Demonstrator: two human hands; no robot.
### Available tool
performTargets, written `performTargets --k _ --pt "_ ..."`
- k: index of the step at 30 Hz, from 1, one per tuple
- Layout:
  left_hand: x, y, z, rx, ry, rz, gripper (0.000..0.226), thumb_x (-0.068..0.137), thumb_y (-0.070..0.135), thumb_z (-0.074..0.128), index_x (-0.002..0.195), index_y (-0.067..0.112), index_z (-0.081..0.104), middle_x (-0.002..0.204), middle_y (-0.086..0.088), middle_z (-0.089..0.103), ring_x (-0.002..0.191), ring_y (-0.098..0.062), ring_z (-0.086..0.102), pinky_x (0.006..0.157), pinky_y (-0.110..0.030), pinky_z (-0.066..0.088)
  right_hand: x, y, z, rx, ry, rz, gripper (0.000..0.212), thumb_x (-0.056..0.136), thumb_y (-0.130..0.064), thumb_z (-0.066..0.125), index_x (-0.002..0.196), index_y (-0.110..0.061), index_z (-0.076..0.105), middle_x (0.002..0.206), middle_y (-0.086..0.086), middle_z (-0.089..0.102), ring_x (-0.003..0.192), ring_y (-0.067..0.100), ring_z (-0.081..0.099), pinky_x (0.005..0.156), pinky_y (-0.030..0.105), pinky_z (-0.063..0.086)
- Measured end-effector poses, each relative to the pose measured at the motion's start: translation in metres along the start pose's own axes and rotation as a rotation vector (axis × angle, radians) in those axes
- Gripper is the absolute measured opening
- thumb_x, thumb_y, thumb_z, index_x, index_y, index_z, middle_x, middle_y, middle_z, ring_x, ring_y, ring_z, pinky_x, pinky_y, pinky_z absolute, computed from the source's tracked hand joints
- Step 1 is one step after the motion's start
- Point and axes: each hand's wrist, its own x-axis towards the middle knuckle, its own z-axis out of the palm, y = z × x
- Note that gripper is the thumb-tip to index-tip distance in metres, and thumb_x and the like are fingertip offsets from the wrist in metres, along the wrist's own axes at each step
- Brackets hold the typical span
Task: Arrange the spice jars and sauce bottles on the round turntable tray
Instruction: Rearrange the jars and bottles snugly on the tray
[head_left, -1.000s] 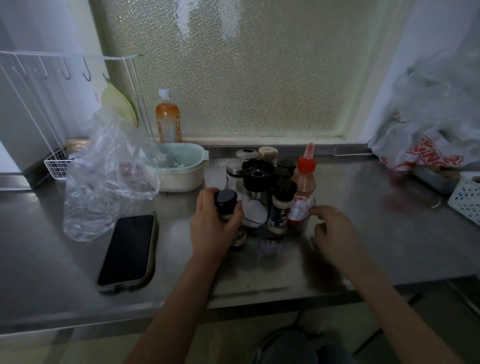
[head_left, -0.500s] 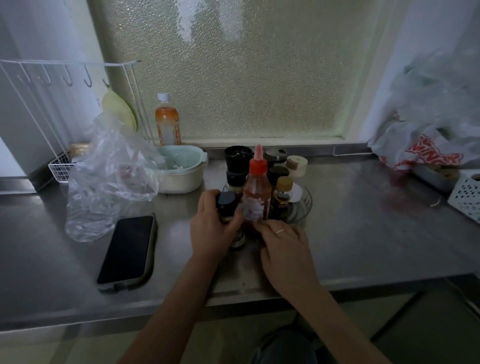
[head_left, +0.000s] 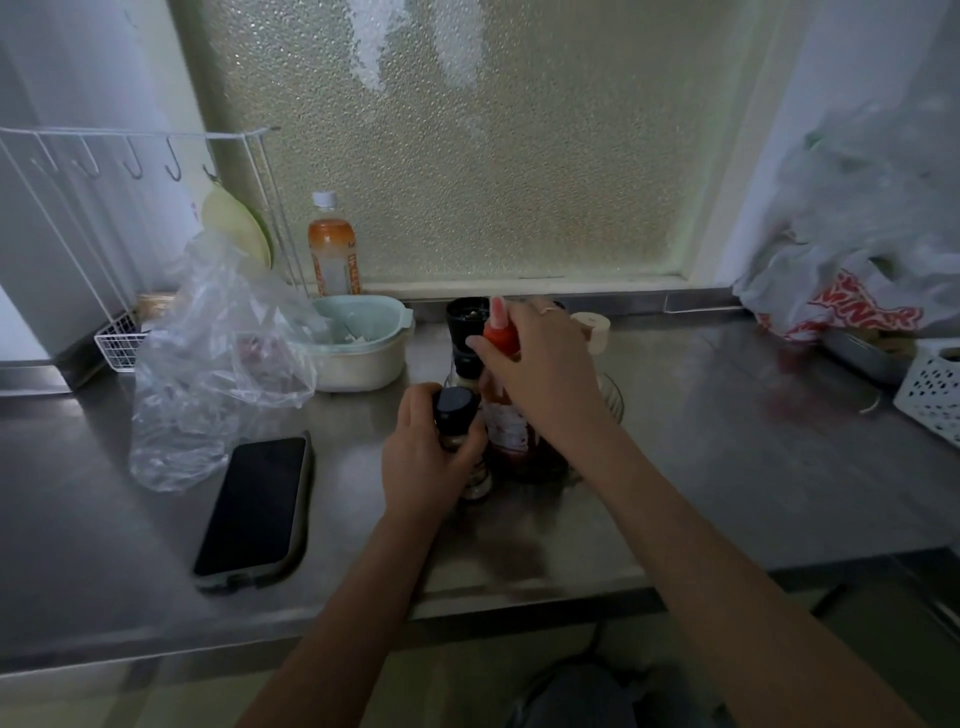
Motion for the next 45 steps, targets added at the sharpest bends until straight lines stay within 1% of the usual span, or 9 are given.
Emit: performTargets --k 4,8,12,22,28,31,34,38,45 --pt "0.0 -0.001 0.001 -0.018 -0.007 0.026 0.046 0.075 0.048 0.052 0.098 0.009 0.052 0.092 -0.003 0.055 0.081 -0.013 0.049 0.059 -0.027 0.039 0.001 -0.016 -0.059 0.391 0.219 0.003 0.024 0.089 -0.037 0.058 0.095 -0.014 0.054 0.101 0.005 0.053 0.083 0.013 0.056 0.075 0.024 0.048" --pt "-0.001 0.001 0.001 -0.007 -0.002 0.043 0.043 0.075 0.047 0.051 0.096 0.01 0.051 0.09 0.004 0.049 0.082 -0.013 0.049 0.059 -0.025 0.036 0.016 0.006 -0.15 0.338 0.449 -0.014 0.033 0.088 -0.042 0.053 0.101 -0.013 0.061 0.098 0.008 0.061 0.082 0.011 0.057 0.068 0.012 0.043" --pt "-0.001 0.002 0.002 -0.009 -0.008 0.041 0.045 0.075 0.049 0.051 0.096 0.009 0.051 0.089 0.005 0.048 0.077 -0.011 0.047 0.058 -0.026 0.037 0.029 0.065 -0.139 0.093 0.319 0.086 0.041 0.085 -0.047 0.051 0.101 -0.012 0.064 0.1 0.016 0.062 0.089 0.025 0.059 0.072 0.025 0.042" --pt "-0.001 0.0 0.001 -0.017 -0.008 0.049 0.043 0.076 0.046 0.053 0.095 0.007 0.051 0.088 -0.003 0.053 0.077 -0.004 0.045 0.057 -0.015 0.032 0.012 0.096 -0.041 0.114 -0.029 0.108 0.03 0.089 -0.03 0.059 0.108 -0.007 0.06 0.102 0.012 0.054 0.088 0.018 0.049 0.065 0.014 0.032" --pt "-0.003 0.009 -0.003 -0.12 0.088 -0.008 0.046 0.073 0.045 0.056 0.1 0.009 0.05 0.091 -0.001 0.051 0.076 -0.003 0.045 0.059 -0.015 0.034 -0.006 0.099 -0.042 0.231 0.046 0.22 0.059 0.087 -0.034 0.062 0.139 -0.017 0.038 0.118 0.003 0.044 0.092 0.015 0.052 0.079 0.026 0.042" --pt "0.002 0.027 -0.006 -0.203 0.2 0.058 0.04 0.073 0.04 0.058 0.103 0.017 0.045 0.095 -0.001 0.047 0.08 0.004 0.041 0.067 -0.004 0.035 -0.046 0.101 -0.034 0.327 0.19 0.303 0.047 0.09 -0.038 0.055 0.131 -0.019 0.041 0.112 0.007 0.05 0.077 0.012 0.053 0.066 0.026 0.047" --pt "0.018 0.045 0.004 -0.171 0.08 0.149 0.047 0.078 0.039 0.063 0.113 0.012 0.048 0.105 -0.005 0.045 0.09 0.0 0.04 0.077 -0.003 0.038 -0.081 0.1 -0.013 0.397 0.078 0.316 0.033 0.092 -0.03 0.053 0.122 -0.021 0.045 0.106 0.006 0.053 0.079 0.012 0.056 0.062 0.021 0.046" --pt "0.032 0.055 0.026 0.012 -0.188 0.073 0.052 0.082 0.038 0.066 0.124 0.013 0.047 0.119 -0.007 0.044 0.101 -0.021 0.053 0.086 -0.035 0.051 -0.104 0.105 0.011 0.398 -0.047 0.303 0.031 0.092 -0.023 0.053 0.122 -0.022 0.045 0.106 0.003 0.053 0.087 0.022 0.061 0.074 0.041 0.055" --pt "0.029 0.061 0.038 0.058 -0.255 0.047 0.058 0.087 0.037 0.061 0.136 0.016 0.039 0.124 -0.007 0.051 0.104 -0.02 0.056 0.084 -0.022 0.042 -0.112 0.11 0.02 0.419 -0.051 0.276 0.033 0.091 -0.016 0.052 0.122 -0.023 0.046 0.109 0.002 0.055 0.094 0.019 0.059 0.082 0.04 0.053"
